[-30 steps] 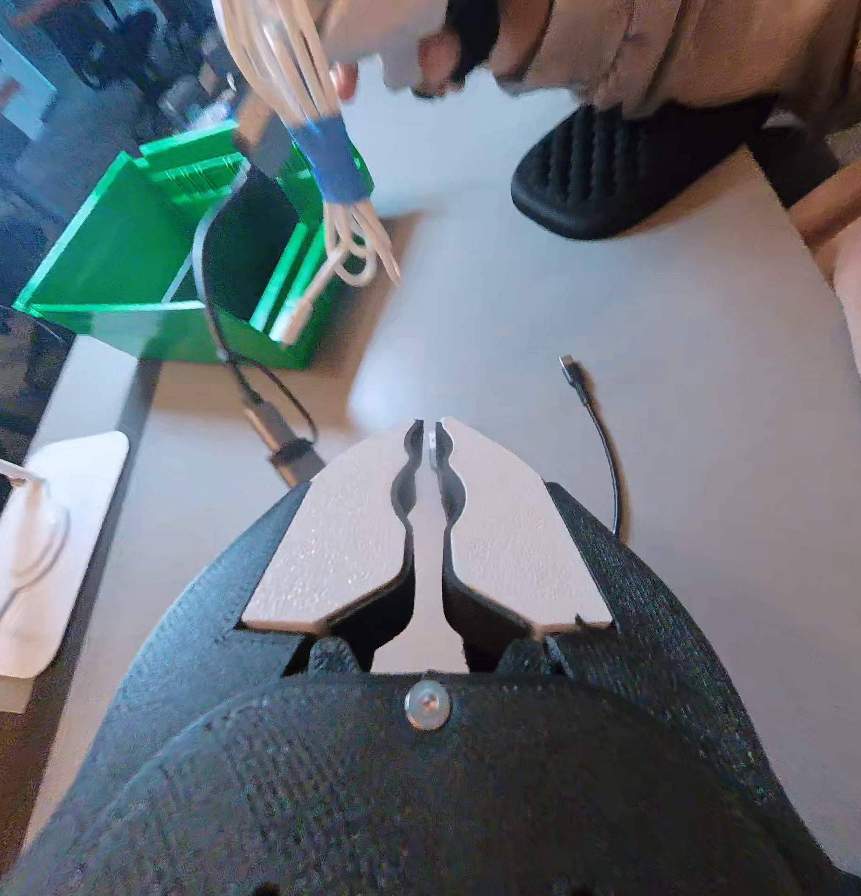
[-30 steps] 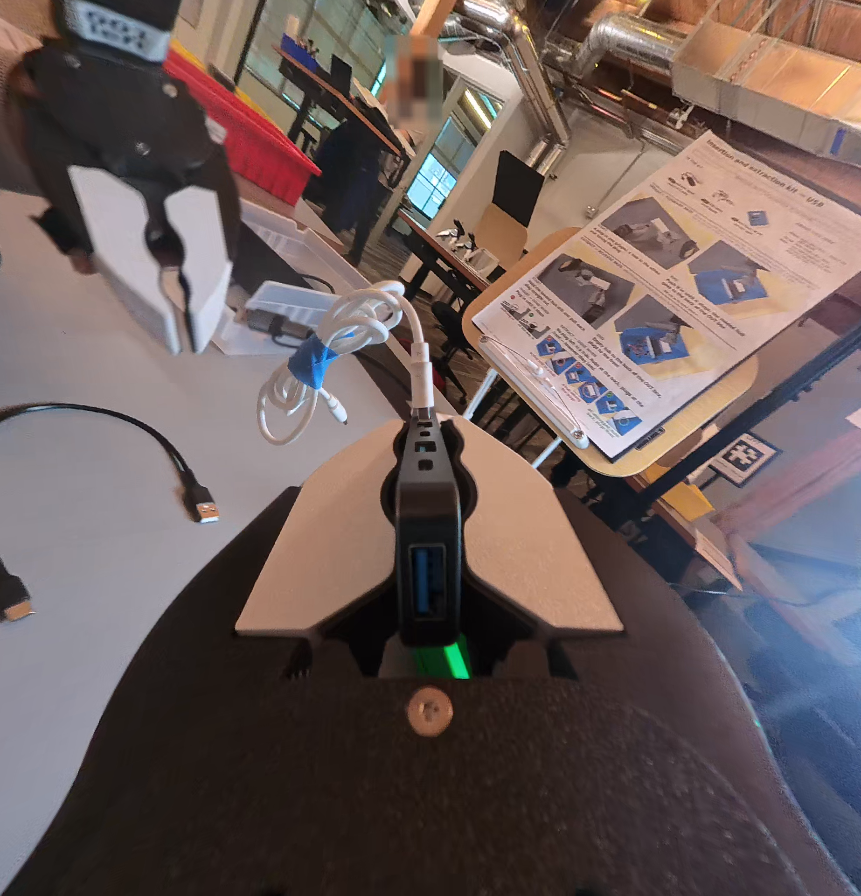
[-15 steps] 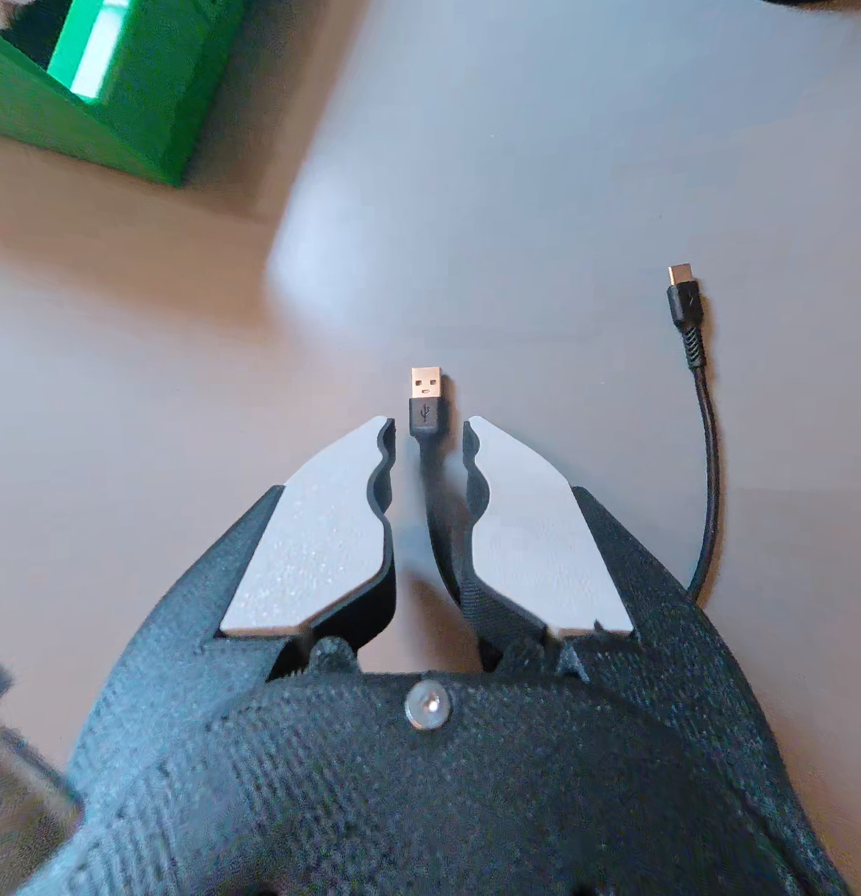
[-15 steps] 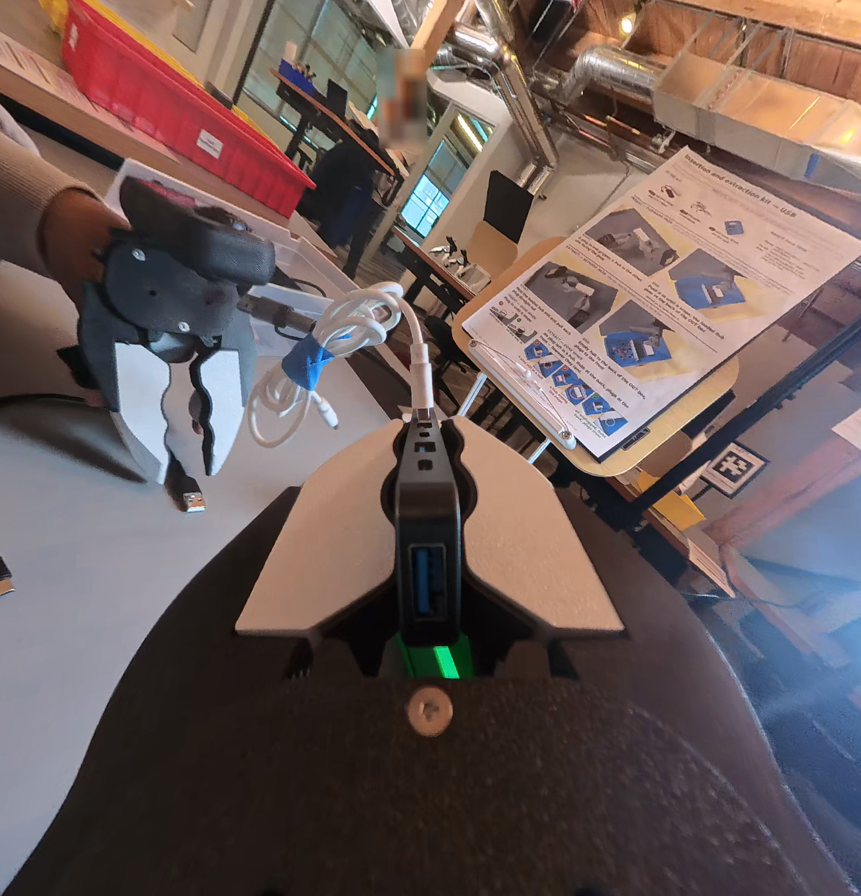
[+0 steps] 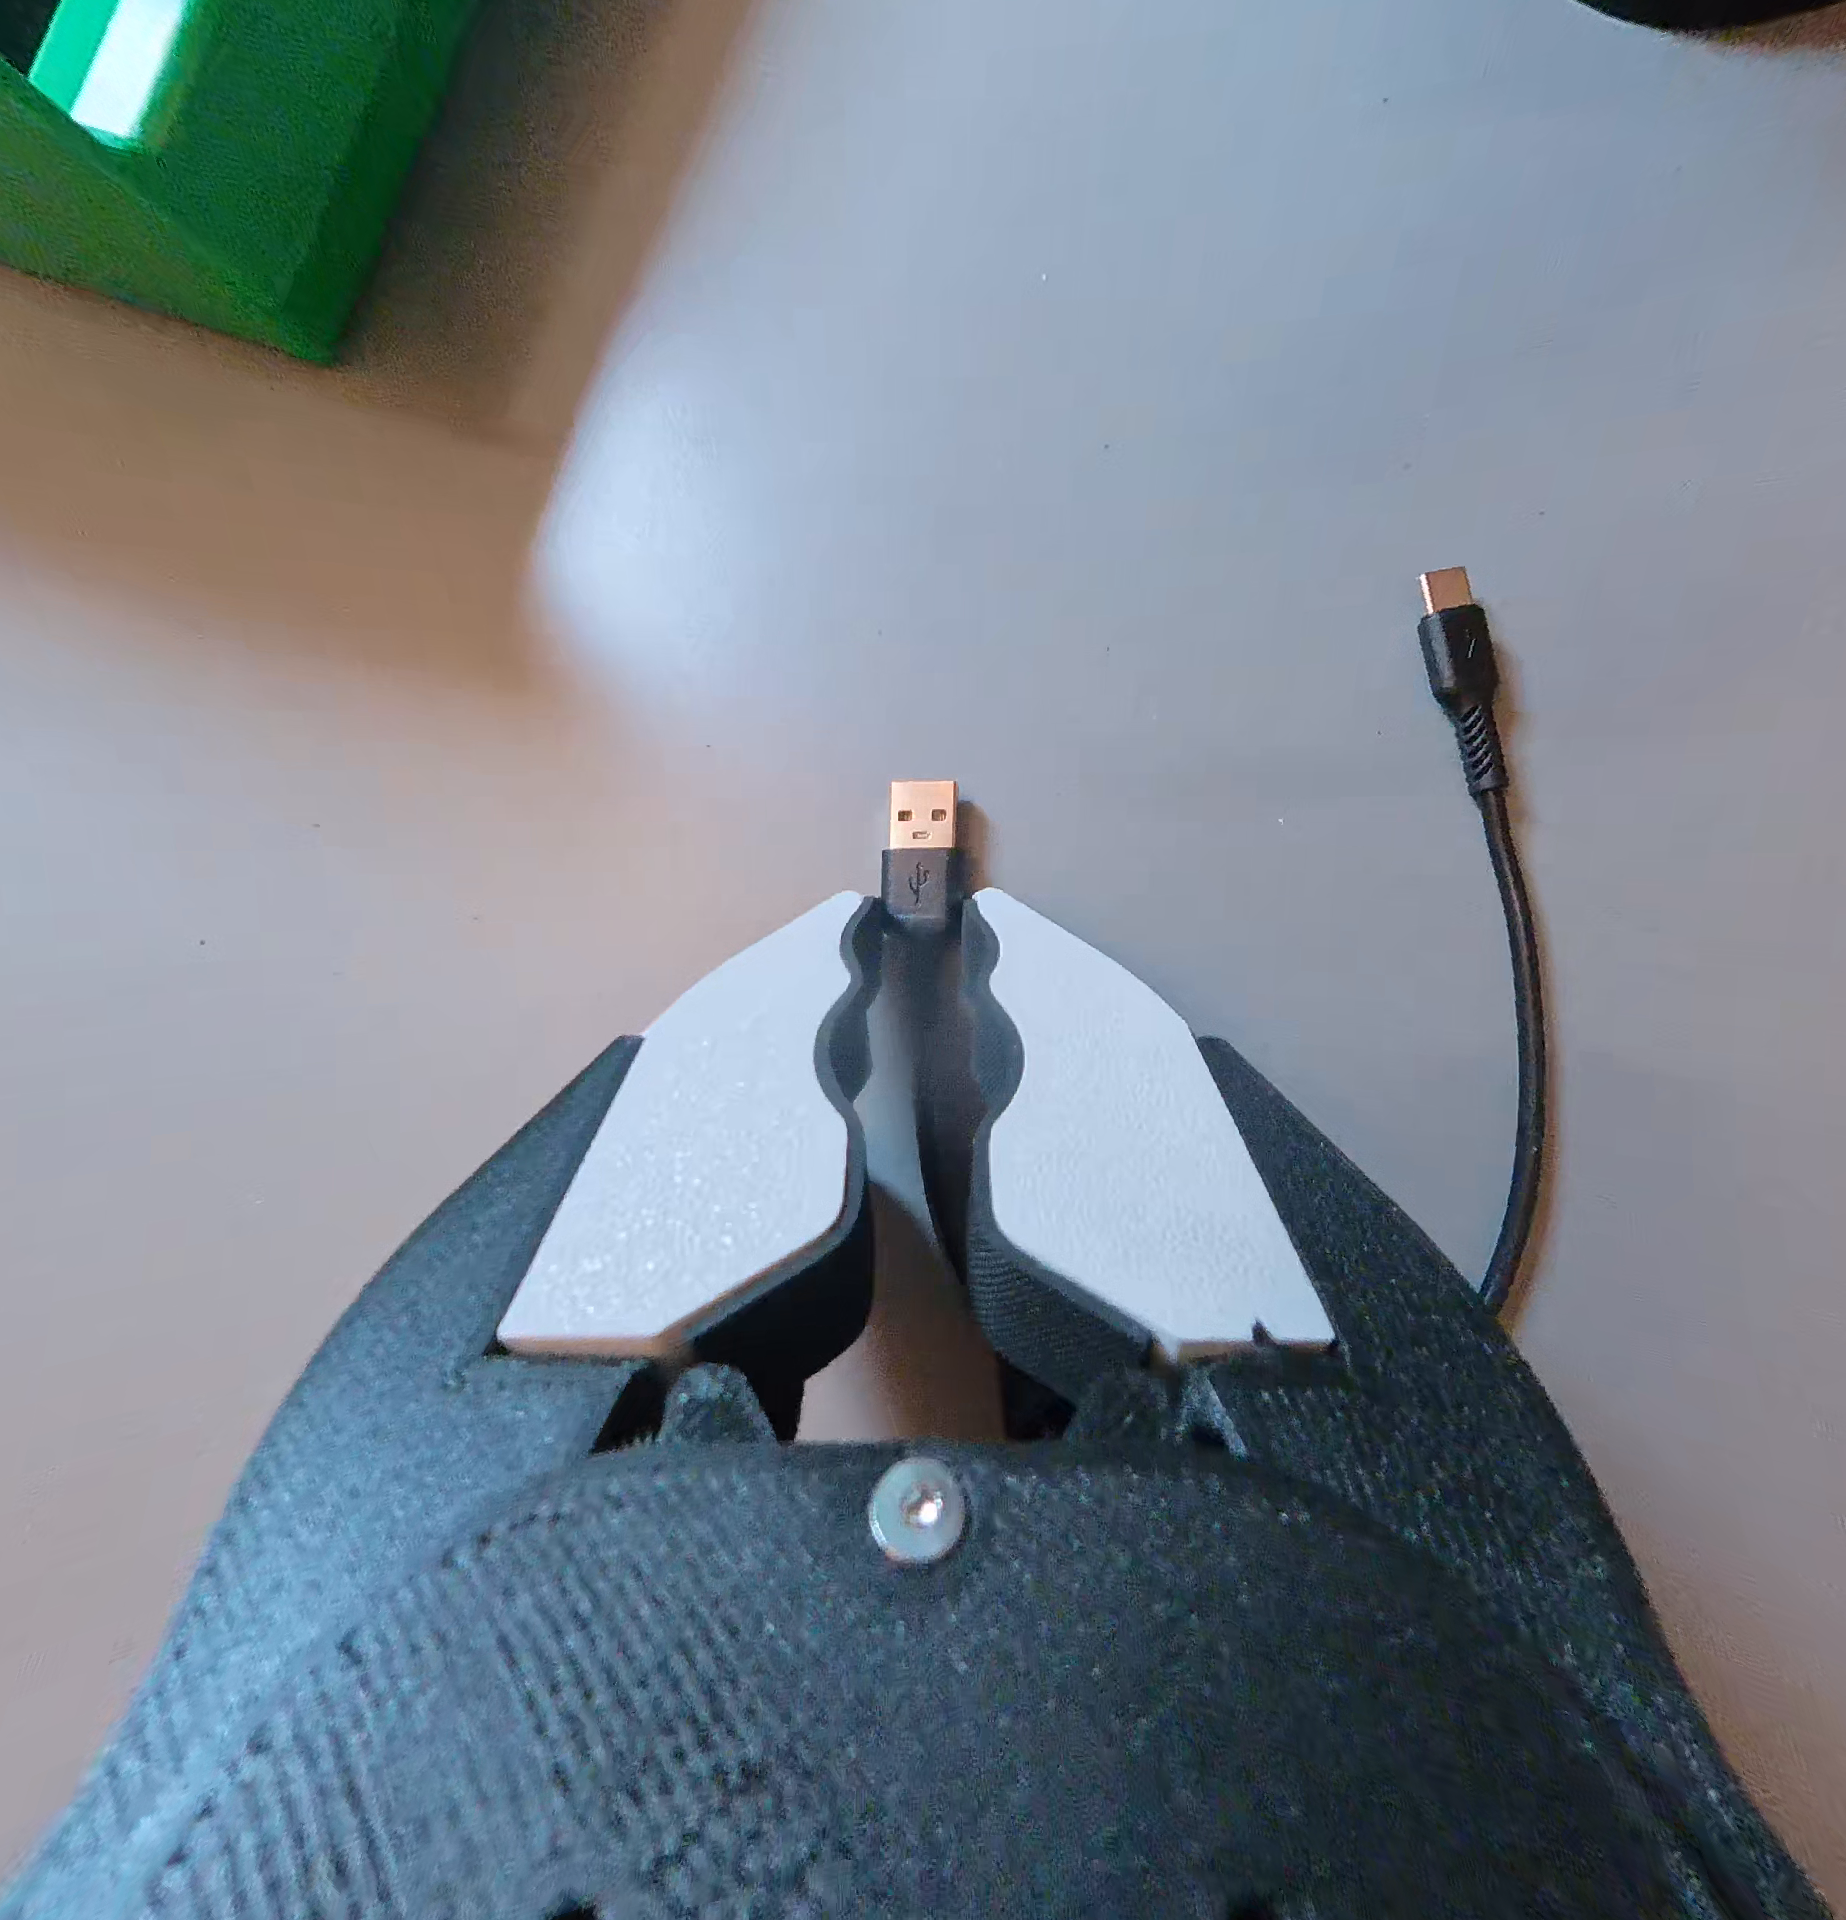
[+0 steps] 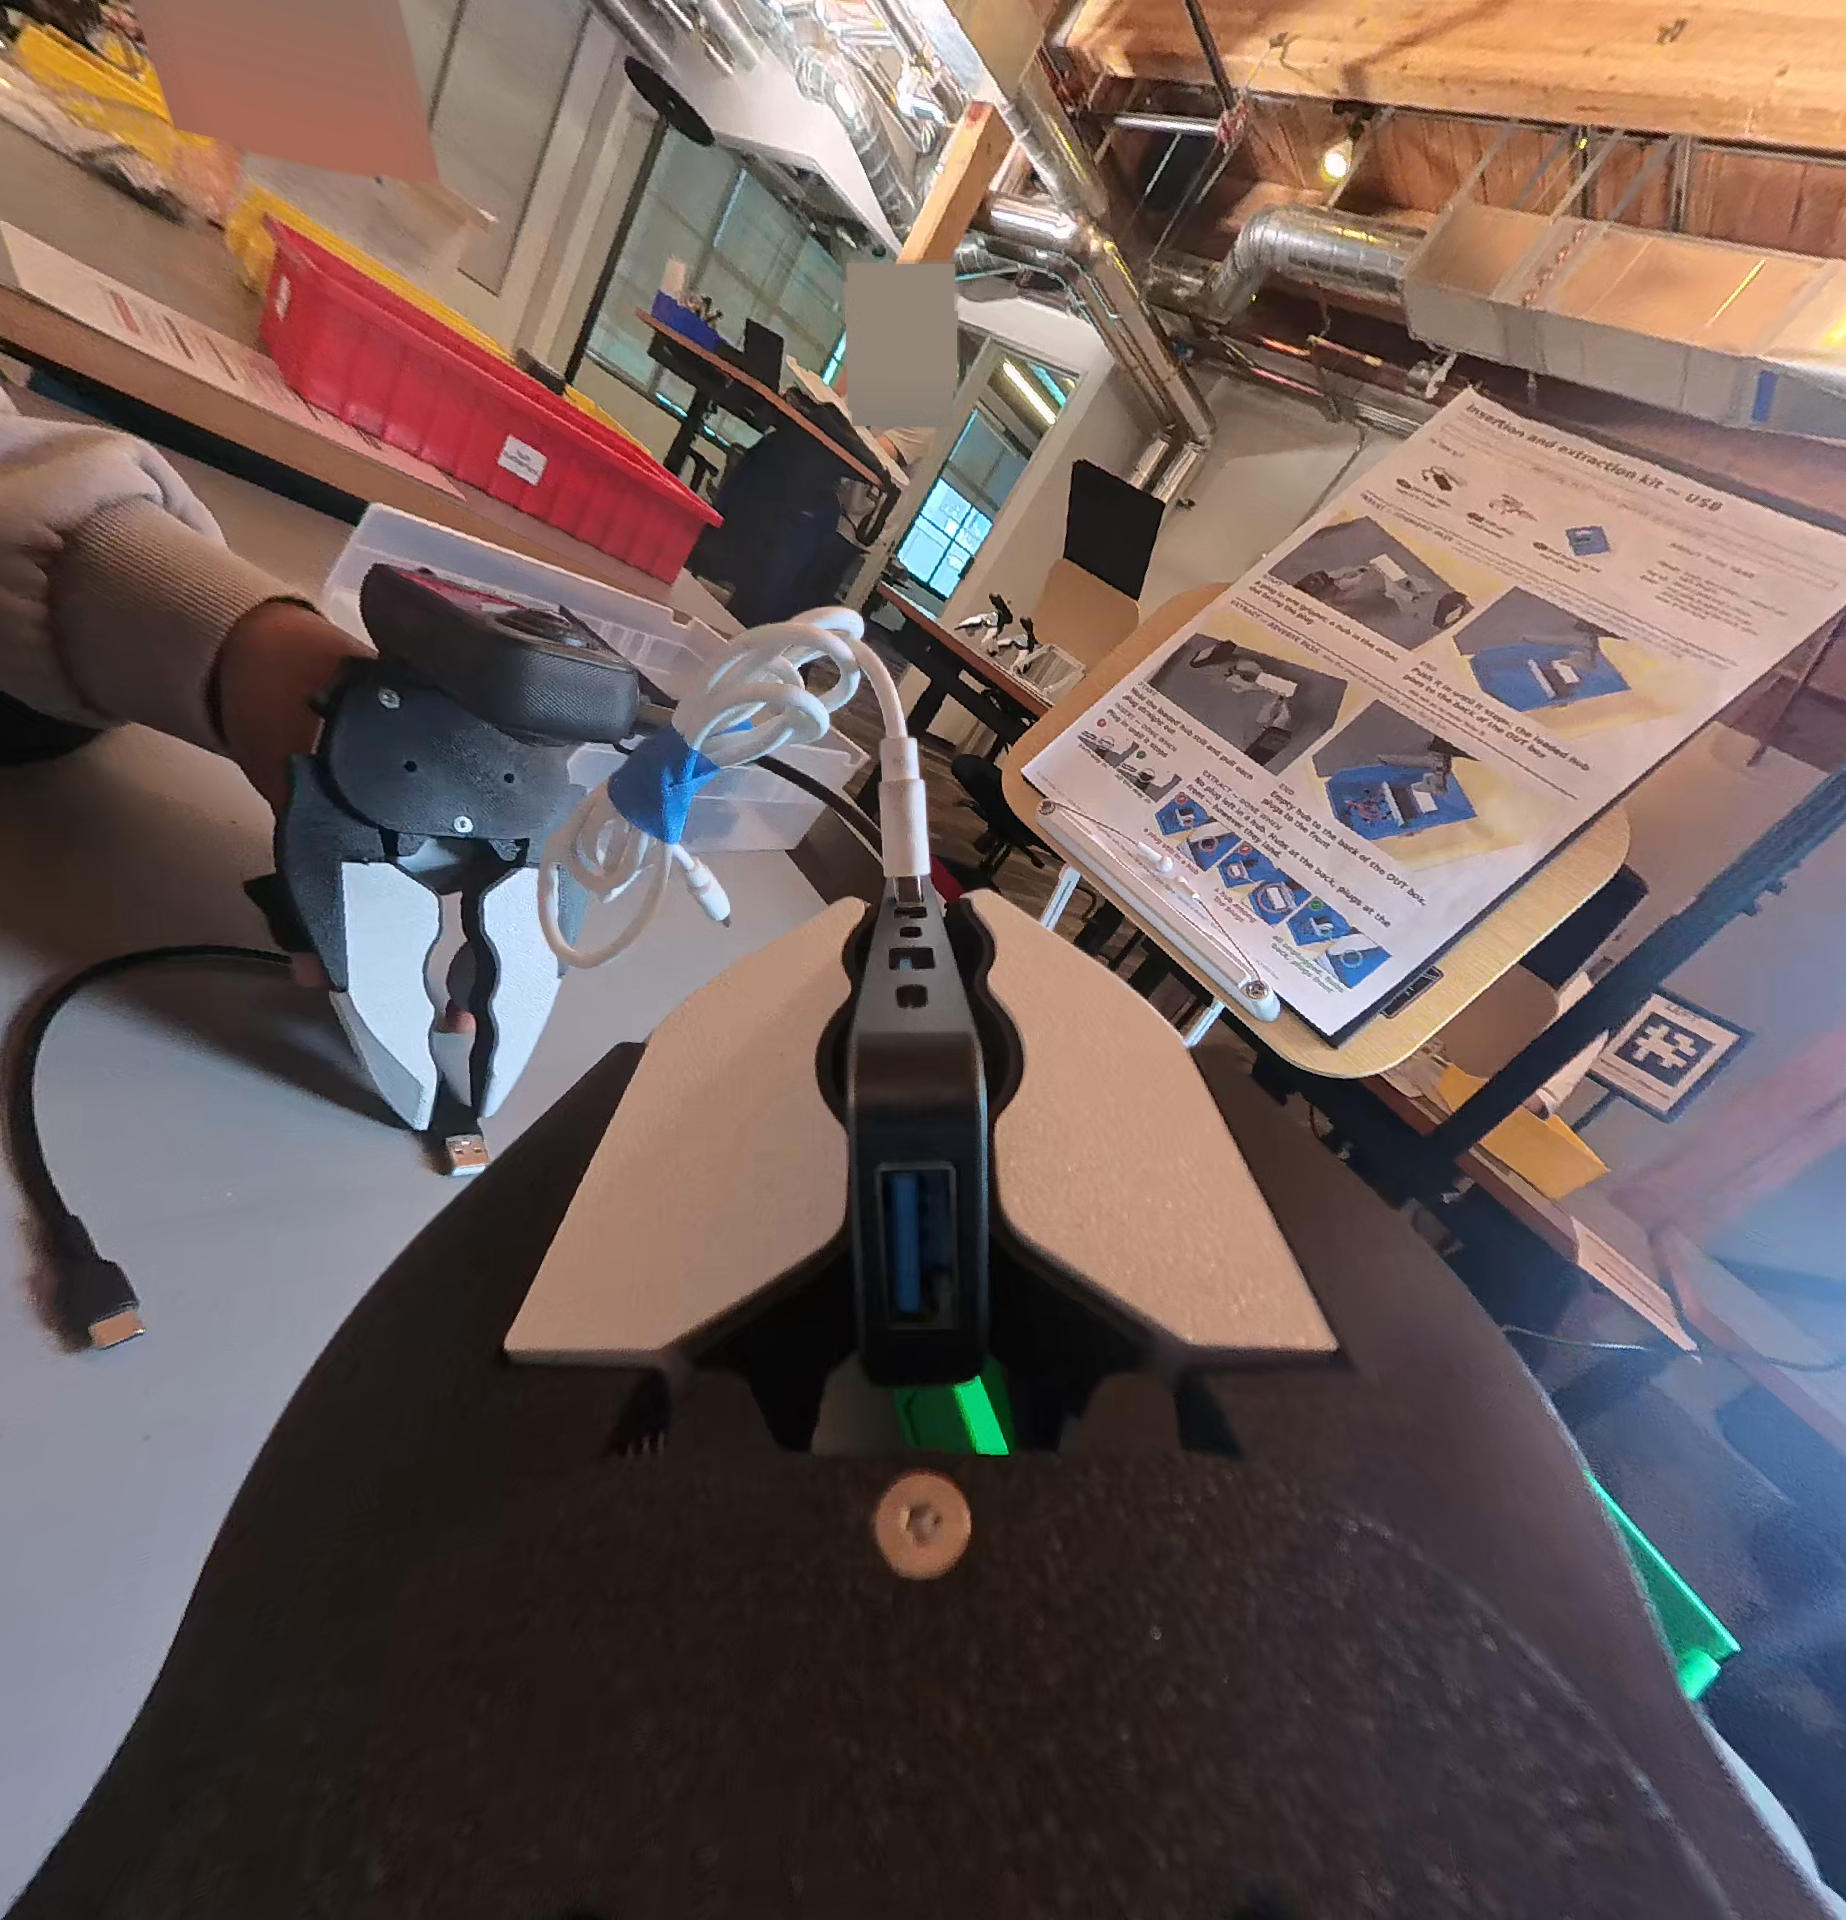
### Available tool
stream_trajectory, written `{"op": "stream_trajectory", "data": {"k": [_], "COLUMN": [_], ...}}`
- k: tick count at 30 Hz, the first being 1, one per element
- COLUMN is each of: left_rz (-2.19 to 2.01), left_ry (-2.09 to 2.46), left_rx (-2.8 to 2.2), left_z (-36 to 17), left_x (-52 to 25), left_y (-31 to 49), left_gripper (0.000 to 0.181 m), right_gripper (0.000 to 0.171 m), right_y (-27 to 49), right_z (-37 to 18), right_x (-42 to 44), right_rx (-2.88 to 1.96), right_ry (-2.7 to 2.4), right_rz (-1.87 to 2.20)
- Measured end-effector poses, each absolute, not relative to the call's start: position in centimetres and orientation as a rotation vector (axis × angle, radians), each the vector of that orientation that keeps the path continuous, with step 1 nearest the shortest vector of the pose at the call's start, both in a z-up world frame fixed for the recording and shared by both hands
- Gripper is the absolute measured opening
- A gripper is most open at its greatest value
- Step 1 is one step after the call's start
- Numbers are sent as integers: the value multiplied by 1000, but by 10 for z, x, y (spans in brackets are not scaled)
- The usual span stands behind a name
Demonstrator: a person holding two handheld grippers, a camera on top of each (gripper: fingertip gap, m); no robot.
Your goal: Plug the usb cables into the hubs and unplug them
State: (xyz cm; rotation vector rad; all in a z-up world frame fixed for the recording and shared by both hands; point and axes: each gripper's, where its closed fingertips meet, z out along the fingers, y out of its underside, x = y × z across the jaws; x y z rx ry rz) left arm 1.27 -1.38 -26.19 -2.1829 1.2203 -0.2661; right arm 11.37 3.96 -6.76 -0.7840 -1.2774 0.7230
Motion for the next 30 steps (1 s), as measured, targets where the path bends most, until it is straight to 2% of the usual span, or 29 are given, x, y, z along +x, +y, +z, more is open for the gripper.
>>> {"op": "stream_trajectory", "data": {"k": [4, 8, 13, 24, 27, 30], "left_rz": [-364, -802, -1019, -922, -797, -515], "left_ry": [1254, 1200, 1111, 1084, 1047, 953], "left_rx": [-2119, -1828, -1590, -1571, -1573, -1542], "left_z": [-252, -197, -150, -136, -124, -88], "left_x": [25, 55, 57, 56, 46, 16], "left_y": [-27, -55, -71, -68, -57, -33], "left_gripper": [15, 15, 15, 15, 15, 15], "right_gripper": [14, 13, 13, 13, 13, 13], "right_y": [40, 45, 47, 45, 48, 57], "right_z": [-67, -68, -71, -82, -82, -81], "right_x": [115, 116, 114, 108, 107, 109], "right_rx": [-776, -788, -794, -801, -811, -839], "right_ry": [-1274, -1265, -1276, -1320, -1315, -1285], "right_rz": [715, 680, 655, 633, 619, 588]}}
